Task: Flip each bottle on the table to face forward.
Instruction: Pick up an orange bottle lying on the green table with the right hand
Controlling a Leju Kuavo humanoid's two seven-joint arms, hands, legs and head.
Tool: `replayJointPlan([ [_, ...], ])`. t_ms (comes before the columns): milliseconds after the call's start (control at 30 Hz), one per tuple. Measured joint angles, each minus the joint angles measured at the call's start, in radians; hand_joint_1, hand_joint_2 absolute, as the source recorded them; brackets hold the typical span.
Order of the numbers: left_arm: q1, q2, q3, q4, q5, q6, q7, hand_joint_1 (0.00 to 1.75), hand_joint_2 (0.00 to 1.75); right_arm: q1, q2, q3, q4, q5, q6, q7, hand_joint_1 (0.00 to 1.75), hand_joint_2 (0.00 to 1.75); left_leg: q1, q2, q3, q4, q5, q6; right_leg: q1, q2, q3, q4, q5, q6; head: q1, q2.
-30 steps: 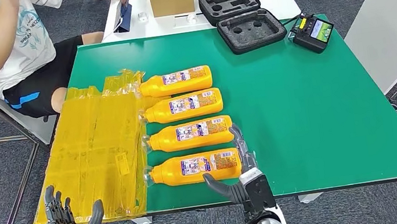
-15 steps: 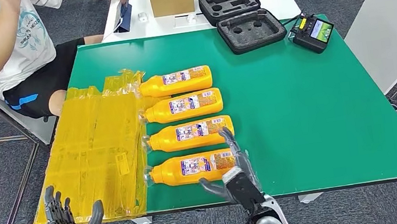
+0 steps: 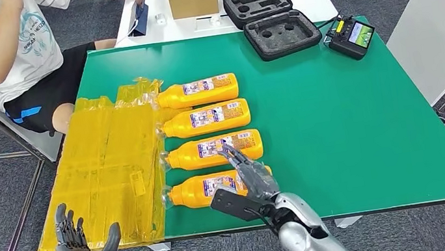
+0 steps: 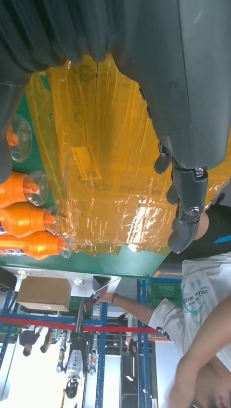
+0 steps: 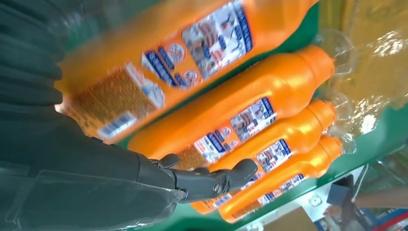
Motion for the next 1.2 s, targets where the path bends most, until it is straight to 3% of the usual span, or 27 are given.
replayJointPlan([
  [633, -0.030, 0.000, 0.002, 0.004, 0.006, 0.004, 0.018, 0.00, 1.75, -0.216, -0.033, 0.114, 0.220, 0.035, 0.108, 0.049, 0.00, 1.75, 0.000, 0.000, 0.000, 0.000, 0.000, 0.000, 0.000, 0.000, 0.000, 0.000, 0.000, 0.000, 0.000, 0.000],
  [1200, -0.034, 0.000, 0.014, 0.004, 0.013, 0.010, 0.025, 0.00, 1.75, -0.239, -0.034, 0.149, 0.245, 0.046, 0.114, 0.067, 0.00, 1.75, 0.000, 0.000, 0.000, 0.000, 0.000, 0.000, 0.000, 0.000, 0.000, 0.000, 0.000, 0.000, 0.000, 0.000],
])
